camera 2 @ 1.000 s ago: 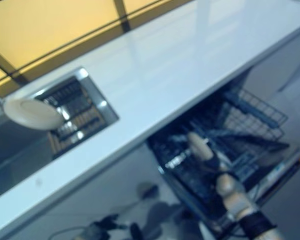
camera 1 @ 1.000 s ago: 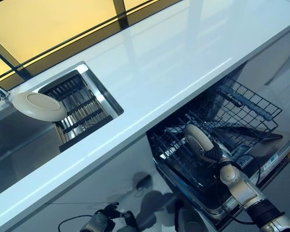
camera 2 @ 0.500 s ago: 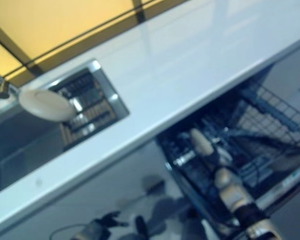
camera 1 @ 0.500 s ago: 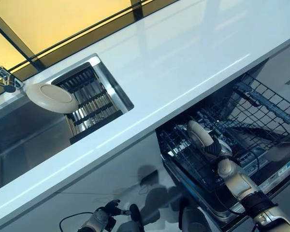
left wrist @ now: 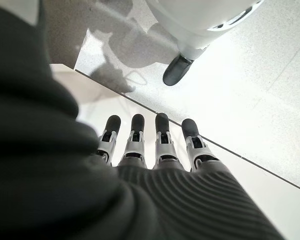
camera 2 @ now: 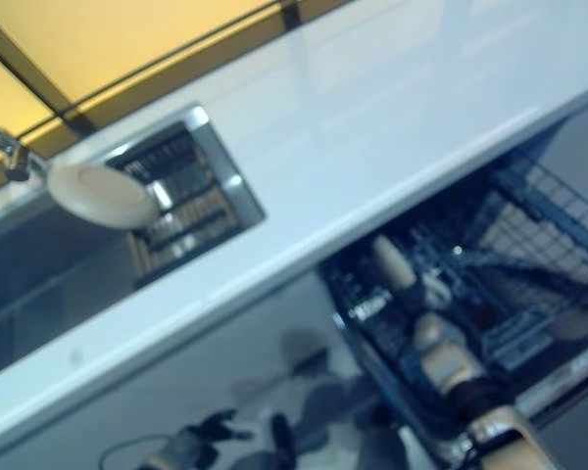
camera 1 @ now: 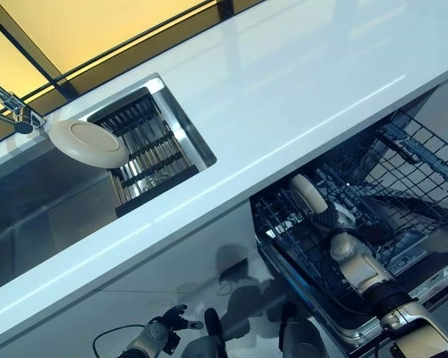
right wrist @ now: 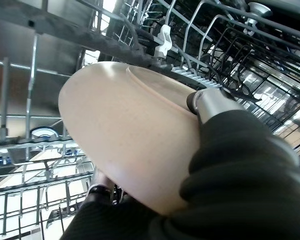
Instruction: Take plates into dishwasher
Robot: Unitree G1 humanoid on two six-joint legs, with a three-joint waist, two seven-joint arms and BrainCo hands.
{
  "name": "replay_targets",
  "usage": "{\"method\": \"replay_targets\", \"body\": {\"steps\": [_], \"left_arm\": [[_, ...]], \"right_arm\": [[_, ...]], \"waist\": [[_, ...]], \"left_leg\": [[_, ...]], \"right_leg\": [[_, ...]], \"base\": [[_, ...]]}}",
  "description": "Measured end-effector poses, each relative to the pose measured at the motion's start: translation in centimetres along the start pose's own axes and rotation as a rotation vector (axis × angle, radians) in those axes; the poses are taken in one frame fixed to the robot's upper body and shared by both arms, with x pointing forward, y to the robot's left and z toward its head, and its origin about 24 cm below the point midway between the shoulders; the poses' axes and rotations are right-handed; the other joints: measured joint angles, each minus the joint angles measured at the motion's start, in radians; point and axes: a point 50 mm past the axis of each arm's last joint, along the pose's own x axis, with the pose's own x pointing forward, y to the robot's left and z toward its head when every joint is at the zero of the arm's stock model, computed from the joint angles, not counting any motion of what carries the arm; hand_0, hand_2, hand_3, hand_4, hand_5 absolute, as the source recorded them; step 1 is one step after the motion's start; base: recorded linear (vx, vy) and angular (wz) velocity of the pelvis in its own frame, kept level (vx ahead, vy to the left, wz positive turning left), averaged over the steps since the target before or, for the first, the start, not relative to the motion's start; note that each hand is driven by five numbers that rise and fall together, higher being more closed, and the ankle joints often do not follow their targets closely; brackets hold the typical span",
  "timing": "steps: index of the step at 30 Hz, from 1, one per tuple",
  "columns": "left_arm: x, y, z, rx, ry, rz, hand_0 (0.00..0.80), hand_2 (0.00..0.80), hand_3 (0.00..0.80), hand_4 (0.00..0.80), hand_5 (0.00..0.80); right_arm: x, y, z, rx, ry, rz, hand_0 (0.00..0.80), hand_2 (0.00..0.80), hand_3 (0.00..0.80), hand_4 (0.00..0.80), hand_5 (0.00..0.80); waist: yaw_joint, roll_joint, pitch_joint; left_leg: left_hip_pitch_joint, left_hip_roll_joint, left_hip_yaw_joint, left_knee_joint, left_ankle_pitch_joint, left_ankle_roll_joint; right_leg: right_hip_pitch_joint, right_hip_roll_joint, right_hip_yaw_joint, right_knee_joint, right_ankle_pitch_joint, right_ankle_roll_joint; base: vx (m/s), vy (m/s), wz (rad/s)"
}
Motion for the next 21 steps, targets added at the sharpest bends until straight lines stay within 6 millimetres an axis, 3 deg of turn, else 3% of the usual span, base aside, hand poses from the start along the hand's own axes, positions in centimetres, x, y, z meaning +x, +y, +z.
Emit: {"method": "replay_targets", "body": {"steps": [21], "left_arm": [[0.1, 0.2, 1.2, 0.029, -0.036, 0.0, 0.0, 0.0, 0.0, 0.0, 0.0]], "right_arm": [[0.1, 0.4, 0.5, -0.079, -0.001, -0.022, 0.8, 0.8, 0.8, 0.8, 0.8]], "waist": [[0.002, -0.011, 0.014]], "left_leg": [[-0.006, -0.003, -0.022, 0.0, 0.002, -0.002]], "right_leg": [[0.032, 0.001, -0.021, -0.057, 0.026, 0.009]], "base": [[0.0, 0.0, 0.02]]}}
